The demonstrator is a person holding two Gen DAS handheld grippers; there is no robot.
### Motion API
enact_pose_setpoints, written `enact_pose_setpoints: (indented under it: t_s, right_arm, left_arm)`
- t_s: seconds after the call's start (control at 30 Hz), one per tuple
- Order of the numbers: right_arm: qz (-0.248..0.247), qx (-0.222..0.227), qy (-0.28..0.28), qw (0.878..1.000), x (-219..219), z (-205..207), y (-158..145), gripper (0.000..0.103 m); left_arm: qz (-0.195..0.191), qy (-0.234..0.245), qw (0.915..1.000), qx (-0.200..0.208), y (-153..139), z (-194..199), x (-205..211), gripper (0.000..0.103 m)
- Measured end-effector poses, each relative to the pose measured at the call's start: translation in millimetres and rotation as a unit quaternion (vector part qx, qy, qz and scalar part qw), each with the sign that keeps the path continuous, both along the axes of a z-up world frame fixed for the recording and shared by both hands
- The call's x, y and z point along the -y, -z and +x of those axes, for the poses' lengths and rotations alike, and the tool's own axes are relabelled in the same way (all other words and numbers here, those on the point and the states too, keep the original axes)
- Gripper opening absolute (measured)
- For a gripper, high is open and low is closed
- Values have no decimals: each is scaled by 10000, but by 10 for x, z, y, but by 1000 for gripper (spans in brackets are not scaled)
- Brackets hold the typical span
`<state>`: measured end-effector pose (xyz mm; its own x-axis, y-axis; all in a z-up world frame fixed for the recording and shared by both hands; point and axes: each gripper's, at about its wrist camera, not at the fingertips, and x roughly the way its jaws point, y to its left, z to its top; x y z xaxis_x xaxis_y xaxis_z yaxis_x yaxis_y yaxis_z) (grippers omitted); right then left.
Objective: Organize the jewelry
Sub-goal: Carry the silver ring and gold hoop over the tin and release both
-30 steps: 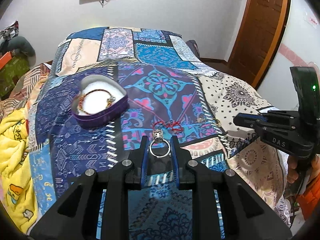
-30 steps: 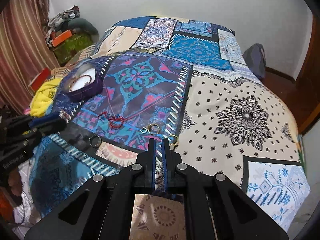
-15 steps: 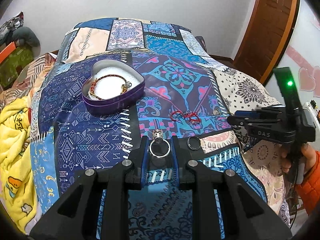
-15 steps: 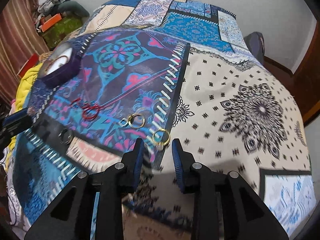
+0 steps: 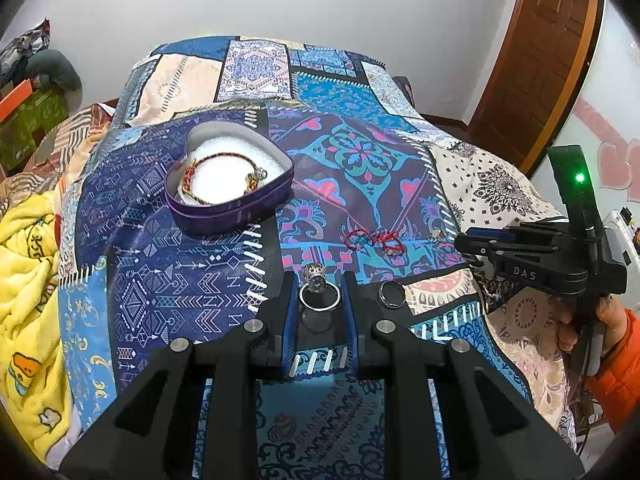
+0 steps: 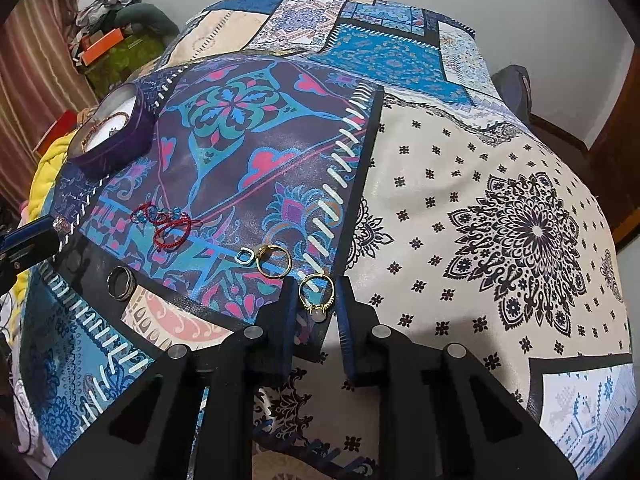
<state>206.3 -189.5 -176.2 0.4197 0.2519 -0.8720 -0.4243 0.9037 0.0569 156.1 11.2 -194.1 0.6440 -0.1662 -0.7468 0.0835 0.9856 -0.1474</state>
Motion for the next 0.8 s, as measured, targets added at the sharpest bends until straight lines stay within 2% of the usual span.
enact_pose_setpoints:
  t_s: [0.2,0.5,0.8]
  right_arm:
    - [159,299,-13,9994,-42,-73,-296,17]
    - [710,848,-285,9935,-321,-183,-849,17]
    - [1137,1195,-574,9846,-652,-190,-1191,17]
  left_arm:
    - [41,-45,9998,206,-166,-43,-40,20]
    - [129,-161,9976,665,-515,-75,-150,20]
    - [150,-368,9928,1126,-834,12,-347,20]
